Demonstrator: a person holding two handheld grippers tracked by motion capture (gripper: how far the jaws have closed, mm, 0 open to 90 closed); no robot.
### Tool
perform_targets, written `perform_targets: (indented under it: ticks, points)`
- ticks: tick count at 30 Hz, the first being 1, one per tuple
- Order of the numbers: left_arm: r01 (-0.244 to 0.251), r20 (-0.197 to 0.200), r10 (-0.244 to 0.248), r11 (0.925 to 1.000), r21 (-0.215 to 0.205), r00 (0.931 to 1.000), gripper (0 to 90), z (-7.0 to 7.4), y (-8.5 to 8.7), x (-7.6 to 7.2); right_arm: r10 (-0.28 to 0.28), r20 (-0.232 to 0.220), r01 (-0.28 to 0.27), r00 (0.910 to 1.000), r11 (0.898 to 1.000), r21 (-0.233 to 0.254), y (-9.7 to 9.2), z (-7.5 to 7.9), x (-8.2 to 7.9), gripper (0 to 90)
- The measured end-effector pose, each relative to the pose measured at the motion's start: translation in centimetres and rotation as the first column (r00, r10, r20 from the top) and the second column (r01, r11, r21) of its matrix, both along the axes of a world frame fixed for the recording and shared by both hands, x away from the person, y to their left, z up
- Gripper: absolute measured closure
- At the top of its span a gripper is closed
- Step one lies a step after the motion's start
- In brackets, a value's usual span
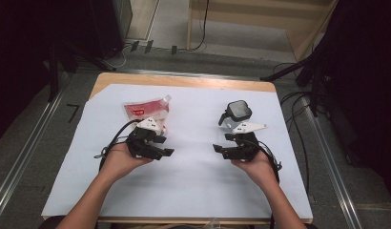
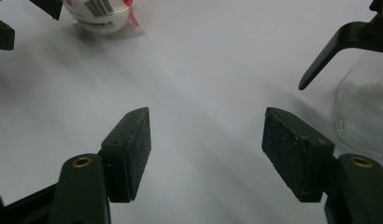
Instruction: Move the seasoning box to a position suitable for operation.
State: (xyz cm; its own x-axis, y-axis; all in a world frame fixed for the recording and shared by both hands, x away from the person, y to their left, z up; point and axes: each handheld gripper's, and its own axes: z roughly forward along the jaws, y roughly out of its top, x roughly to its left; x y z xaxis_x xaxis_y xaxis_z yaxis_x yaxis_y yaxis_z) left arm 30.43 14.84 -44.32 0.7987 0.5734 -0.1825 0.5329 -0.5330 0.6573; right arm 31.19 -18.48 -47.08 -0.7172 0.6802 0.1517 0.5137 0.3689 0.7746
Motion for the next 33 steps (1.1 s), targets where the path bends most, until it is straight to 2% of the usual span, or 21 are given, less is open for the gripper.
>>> perform_targets:
  ticks: [3,5,9,16,19,22,25,27,28,32,33]
  points:
    - [0.015,0.008,-0.015,0.9996,0.025,0.9999,38.9,0.0,-0.2,0.1,0.000,0.001,0.000,1.0000,1.000,-0.008,-0.3,-0.2,-0.1,32.8]
    - [0.011,0.002,-0.011,0.9999,0.009,0.9999,38.5,0.0,-0.4,0.0,-0.006,0.000,0.006,1.0000,1.000,-0.021,-0.5,-0.3,0.0,32.7]
    - [0.019,-0.013,-0.018,0.9997,0.013,0.9998,38.4,0.0,-0.3,-0.1,-0.031,0.010,0.031,0.9995,0.999,-0.020,-1.0,-0.2,0.2,32.6]
    - [0.016,0.001,-0.016,0.9998,0.010,0.9999,38.0,0.2,0.2,-0.2,-0.089,0.013,0.090,0.9959,0.996,-0.025,-2.1,-0.2,0.7,33.7]
    - [0.016,0.004,-0.016,0.9998,0.011,0.9999,38.0,0.4,0.2,-0.4,-0.128,0.010,0.128,0.9917,0.991,-0.027,-2.7,-0.4,1.0,33.2]
    - [0.013,0.007,-0.013,0.9998,0.012,0.9999,38.8,0.5,0.2,-0.5,-0.135,0.007,0.135,0.9908,0.991,-0.023,-3.1,-0.5,1.3,35.0]
    - [0.015,0.005,-0.015,0.9998,0.009,0.9999,39.4,0.6,0.2,-0.6,-0.173,0.004,0.173,0.9849,0.985,-0.027,-3.7,-0.8,1.7,35.0]
    - [0.017,0.008,-0.017,0.9997,0.018,0.9998,39.1,0.5,0.0,-0.6,-0.224,0.009,0.224,0.9746,0.974,-0.025,-4.3,-1.0,2.3,34.0]
    - [0.017,0.008,-0.017,0.9997,0.018,0.9998,39.0,0.5,0.0,-0.6,-0.224,0.009,0.224,0.9746,0.974,-0.025,-4.3,-1.0,2.3,34.0]
    - [0.018,0.009,-0.018,0.9997,0.014,0.9998,38.8,0.5,-0.1,-0.5,-0.280,0.009,0.280,0.9600,0.960,-0.020,-4.9,-1.3,3.2,27.9]
    - [0.016,0.003,-0.016,0.9998,0.006,0.9999,38.9,0.4,-0.1,-0.4,-0.299,0.007,0.299,0.9542,0.954,-0.009,-5.0,-1.4,3.5,24.0]
